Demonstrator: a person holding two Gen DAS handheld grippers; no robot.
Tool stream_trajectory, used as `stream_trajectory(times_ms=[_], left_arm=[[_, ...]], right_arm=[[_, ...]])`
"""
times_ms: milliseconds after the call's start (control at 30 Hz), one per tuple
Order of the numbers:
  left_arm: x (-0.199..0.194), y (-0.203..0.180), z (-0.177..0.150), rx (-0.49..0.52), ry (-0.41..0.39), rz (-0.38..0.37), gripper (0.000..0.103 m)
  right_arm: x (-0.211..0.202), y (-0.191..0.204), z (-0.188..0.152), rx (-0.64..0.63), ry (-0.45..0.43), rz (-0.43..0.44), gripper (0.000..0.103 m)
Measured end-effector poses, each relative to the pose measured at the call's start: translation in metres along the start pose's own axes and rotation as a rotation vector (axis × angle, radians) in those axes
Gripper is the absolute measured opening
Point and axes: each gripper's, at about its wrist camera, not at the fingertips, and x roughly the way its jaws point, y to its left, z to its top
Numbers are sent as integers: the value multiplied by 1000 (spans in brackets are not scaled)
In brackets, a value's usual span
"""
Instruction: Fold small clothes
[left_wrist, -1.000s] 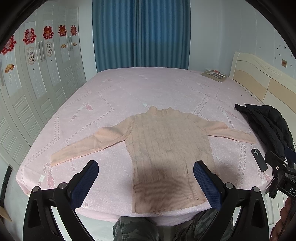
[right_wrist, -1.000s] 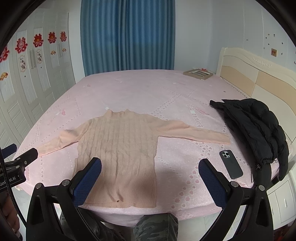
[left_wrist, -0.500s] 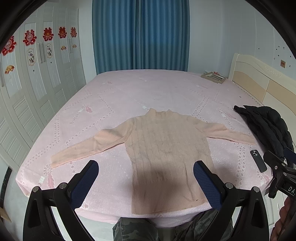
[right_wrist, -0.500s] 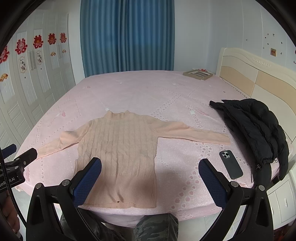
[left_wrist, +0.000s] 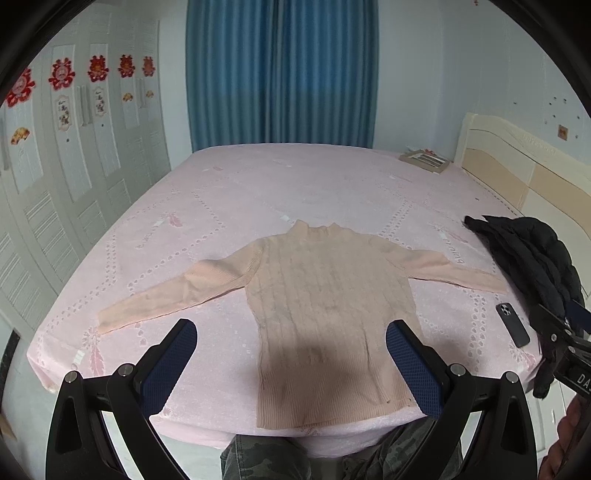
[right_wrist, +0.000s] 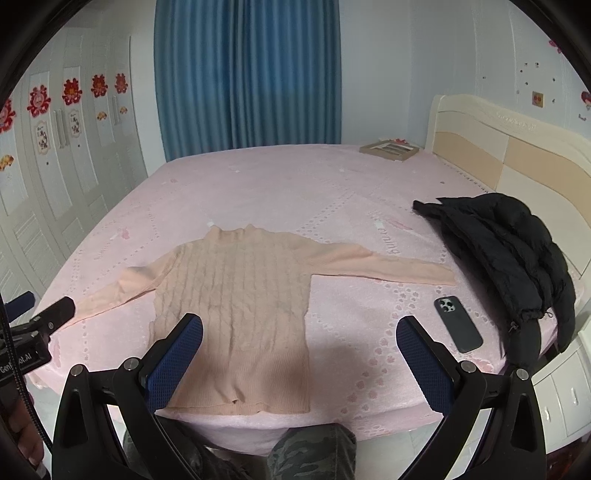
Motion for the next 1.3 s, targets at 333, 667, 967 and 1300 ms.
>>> stream_trajectory(times_ms=[333,667,967,1300], left_arm=[[27,10,-9,14,31,-37,102],[111,71,-27,-126,187,-36,96],[198,176,-63,-387,246,9,85],[242,311,-94,-738,177,170,67]], right_arm=[[18,-7,-5,19,-17,8,103],[82,-7,-7,18,46,40,103],[166,-4,-29,2,154,47,103],[217,4,-30,2,215,13,102]])
